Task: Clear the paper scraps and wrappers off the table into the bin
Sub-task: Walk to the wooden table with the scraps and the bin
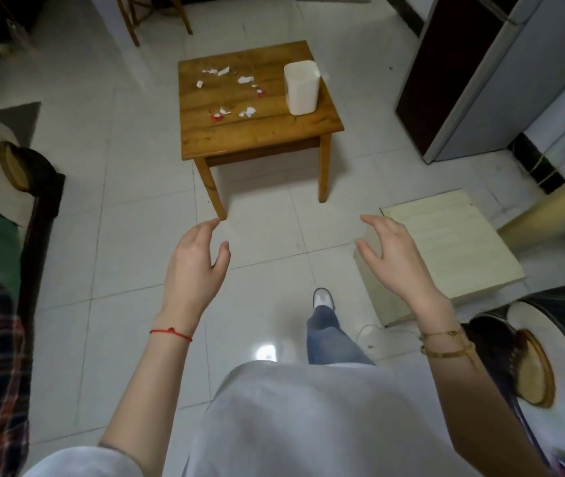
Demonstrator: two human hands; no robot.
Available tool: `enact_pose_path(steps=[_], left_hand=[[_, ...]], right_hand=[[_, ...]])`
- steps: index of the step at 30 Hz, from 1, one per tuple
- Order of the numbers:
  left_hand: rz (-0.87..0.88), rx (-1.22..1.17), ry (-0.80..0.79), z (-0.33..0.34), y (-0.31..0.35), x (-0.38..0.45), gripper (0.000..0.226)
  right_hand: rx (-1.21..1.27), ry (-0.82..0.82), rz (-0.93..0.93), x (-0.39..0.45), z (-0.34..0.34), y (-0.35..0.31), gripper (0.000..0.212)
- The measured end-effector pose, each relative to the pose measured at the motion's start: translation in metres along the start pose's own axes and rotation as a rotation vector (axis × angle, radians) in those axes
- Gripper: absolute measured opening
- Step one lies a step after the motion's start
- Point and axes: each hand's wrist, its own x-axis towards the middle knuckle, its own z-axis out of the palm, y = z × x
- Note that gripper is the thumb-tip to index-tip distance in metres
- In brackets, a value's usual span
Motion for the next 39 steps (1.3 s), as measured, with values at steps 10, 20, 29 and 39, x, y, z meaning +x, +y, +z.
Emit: enact_pose_path(steps=[10,20,29,39], left_hand=[[-0.053,-0.089,0.04,0.049,0.056,0.206,0.041],[-0.128,-0.074,0.002,0.103,0.054,0.38,0.039],[-0.105,-0.112,-0.096,0.171,0.037,0.561,0.043],[-0.325,-0.163,-0.361,0.254,0.028,0.759,0.05]], right_hand=[[-0.019,-0.047,-0.087,0.222,-0.04,0.049,0.043],[-0.019,-0.103,-0.044,0.41,-0.027,0.082,0.045],[-0.015,-0.152,-0.016,0.575,0.002,0.115,0.043],[-0.031,-0.175,0.067,0.75,0.023,0.125,0.043]])
